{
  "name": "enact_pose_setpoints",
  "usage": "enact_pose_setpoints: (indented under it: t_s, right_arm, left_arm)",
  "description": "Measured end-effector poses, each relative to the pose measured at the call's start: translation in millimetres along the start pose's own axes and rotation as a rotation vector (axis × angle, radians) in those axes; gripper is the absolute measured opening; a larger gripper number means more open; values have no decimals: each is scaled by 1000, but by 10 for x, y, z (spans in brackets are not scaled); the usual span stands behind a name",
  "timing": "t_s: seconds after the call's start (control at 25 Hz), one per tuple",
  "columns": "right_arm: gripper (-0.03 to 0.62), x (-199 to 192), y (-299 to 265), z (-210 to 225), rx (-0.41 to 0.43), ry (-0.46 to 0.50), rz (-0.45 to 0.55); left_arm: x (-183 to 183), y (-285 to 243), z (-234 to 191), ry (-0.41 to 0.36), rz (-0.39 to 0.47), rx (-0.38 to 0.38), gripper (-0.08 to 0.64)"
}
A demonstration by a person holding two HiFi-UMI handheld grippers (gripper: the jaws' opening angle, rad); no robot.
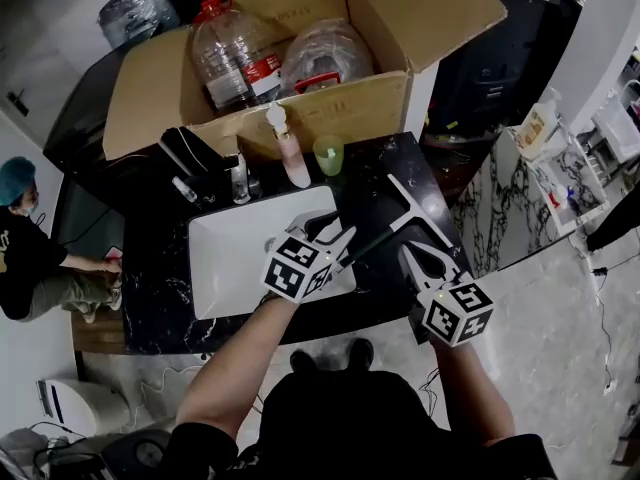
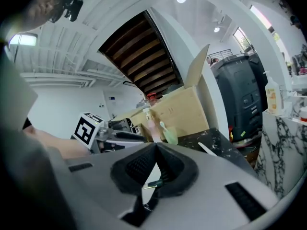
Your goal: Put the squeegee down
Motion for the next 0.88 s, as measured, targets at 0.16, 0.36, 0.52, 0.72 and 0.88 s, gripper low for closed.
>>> enact_pose_setpoints:
  t_s: [0.16, 0.36, 0.52, 0.72, 0.88]
  right_arm:
    - [6, 114, -192, -234, 34, 35, -10]
    - [6, 247, -407, -557, 81, 83, -16]
    - [6, 369, -531, -756, 107, 114, -12]
    - [6, 498, -647, -977, 128, 148, -2]
    - [5, 652, -637, -1073, 131, 177, 43]
  left_arm:
    - [68, 438, -53, -16, 106, 17, 161]
    - [61, 873, -119, -13, 202, 14, 127]
    - [51, 1249, -231, -3, 293, 48, 127]
    - [-73, 1706, -469, 46, 351, 138, 84]
    - [-185, 1978, -614, 60, 358, 190, 9]
Point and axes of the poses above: the fingertips, and each gripper's own axes: y backward along the fingers, z to its right, x out of its top, the point moved 6 cm from there along y, backward along the fingers, and after that the axes turned 12 degrees about -z, right-handed, at the moved point
